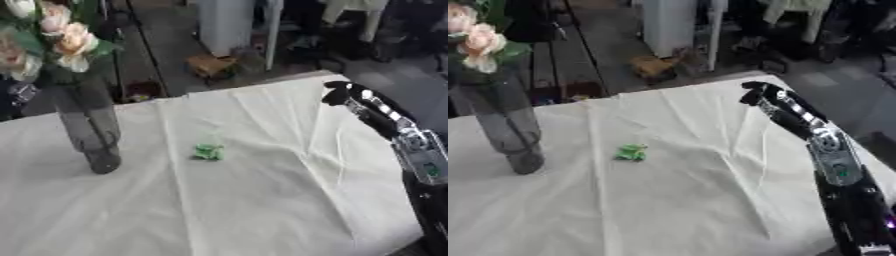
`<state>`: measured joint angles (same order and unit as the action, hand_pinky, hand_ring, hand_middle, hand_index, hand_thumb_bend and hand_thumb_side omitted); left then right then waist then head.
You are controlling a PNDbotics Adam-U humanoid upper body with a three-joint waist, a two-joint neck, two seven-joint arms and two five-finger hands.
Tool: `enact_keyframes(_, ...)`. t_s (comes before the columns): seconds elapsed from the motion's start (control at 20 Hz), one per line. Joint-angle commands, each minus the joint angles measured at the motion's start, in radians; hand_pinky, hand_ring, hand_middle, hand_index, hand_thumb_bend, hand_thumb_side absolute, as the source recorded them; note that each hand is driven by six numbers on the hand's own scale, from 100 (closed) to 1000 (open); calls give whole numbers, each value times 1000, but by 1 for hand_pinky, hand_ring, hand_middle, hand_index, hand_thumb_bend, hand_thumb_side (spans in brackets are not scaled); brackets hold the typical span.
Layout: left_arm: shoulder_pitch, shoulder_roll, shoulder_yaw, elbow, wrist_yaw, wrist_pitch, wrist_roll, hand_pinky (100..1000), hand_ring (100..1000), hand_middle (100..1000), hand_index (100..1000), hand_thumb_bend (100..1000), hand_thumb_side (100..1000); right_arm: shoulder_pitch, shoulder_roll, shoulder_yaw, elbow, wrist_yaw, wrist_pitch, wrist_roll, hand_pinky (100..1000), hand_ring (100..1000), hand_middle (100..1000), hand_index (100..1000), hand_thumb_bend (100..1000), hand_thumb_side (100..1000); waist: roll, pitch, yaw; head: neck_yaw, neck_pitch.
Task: Arrange flowers into the vase.
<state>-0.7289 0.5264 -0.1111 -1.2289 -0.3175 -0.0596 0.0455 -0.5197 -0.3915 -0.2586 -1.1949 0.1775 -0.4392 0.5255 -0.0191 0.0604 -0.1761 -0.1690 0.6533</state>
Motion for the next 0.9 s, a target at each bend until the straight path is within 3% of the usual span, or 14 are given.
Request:
enact_keyframes(0.05,10,52,22,-85,67,2,33,827,856,792,763,847,888,-16,-22,-7,-10,-6,0,-6,826,785,667,907,100,843,-2,-15,4,-3,4)
enact_keyframes(0.35,137,117,45,-303,228,-27,83,808,864,795,768,806,769,-15,-23,-9,-8,-5,0,-11,825,785,667,907,100,842,-7,-19,27,-7,18)
enact_keyframes(0.5,217,149,60,-429,316,-69,95,796,861,794,770,825,707,-16,-23,-9,-8,-4,0,-13,825,785,667,908,100,837,-9,-21,38,-10,23)
enact_keyframes(0.55,244,155,67,-468,335,-79,96,795,861,793,770,871,713,-16,-23,-9,-9,-4,0,-13,826,785,667,908,100,836,-9,-21,40,-11,25)
enact_keyframes(0.65,300,160,79,-548,370,-98,88,795,861,793,770,830,611,-15,-22,-10,-10,-4,0,-15,827,785,668,908,100,842,-10,-21,47,-16,27)
enact_keyframes(0.9,409,137,106,-683,447,-116,65,804,866,794,770,777,505,-13,-19,-9,-12,-6,2,-15,827,785,670,908,100,841,-11,-24,64,-16,35)
